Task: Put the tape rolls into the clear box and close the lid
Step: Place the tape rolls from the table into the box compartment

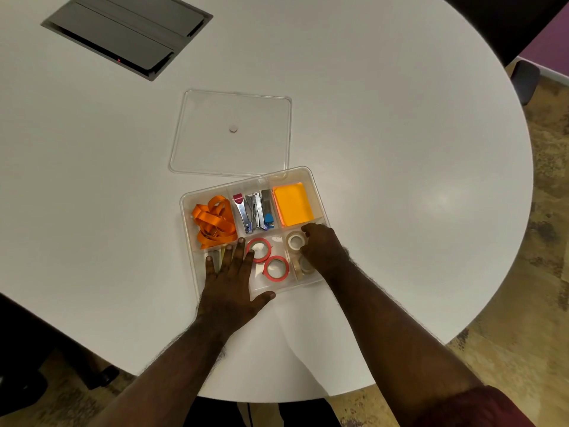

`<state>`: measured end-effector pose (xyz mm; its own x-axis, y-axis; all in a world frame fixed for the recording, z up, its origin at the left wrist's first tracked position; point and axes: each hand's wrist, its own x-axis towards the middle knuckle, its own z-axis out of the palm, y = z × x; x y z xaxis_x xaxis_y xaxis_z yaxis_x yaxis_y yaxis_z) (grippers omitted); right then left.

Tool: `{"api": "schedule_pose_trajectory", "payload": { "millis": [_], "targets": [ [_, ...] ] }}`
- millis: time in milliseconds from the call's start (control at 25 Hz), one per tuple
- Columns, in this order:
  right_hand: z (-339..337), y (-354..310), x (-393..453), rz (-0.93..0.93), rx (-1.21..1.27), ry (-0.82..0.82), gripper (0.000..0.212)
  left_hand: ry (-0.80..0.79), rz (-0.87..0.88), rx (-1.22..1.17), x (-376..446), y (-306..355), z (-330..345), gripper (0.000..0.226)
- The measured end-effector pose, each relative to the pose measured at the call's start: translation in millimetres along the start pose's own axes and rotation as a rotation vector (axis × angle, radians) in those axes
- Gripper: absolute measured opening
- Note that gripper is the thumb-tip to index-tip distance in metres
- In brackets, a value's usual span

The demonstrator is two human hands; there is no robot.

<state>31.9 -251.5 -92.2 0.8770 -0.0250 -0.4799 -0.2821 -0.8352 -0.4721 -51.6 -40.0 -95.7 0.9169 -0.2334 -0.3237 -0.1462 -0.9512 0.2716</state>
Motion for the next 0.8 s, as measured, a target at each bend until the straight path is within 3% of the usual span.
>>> {"api": "schedule_pose_trajectory", "payload": {
  "millis": [480, 640, 720, 800],
  "targets": [
    [-0.4, -7.0, 3.3, 0.149, 0.143, 0.051, 0.037, 0.006, -0.004, 0.0, 2.0, 0.5, 1.7, 0.102],
    [-6.3, -5.7, -4.6, 0.079, 0.054, 0.129, 0.031, 0.008, -0.008, -0.007, 2.1, 0.5, 2.7, 0.102],
    [-12.3, -5.9, -7.8, 0.056, 0.002, 0.076, 0.027, 0.011, -0.008, -0.012, 2.7, 0.7, 3.2, 0.102],
    [-14.1, -7.2, -11.5, 0.064, -0.057, -0.102, 0.03, 0.011, -0.012, -0.019, 2.6, 1.0, 4.0, 0.101]
  ]
}}
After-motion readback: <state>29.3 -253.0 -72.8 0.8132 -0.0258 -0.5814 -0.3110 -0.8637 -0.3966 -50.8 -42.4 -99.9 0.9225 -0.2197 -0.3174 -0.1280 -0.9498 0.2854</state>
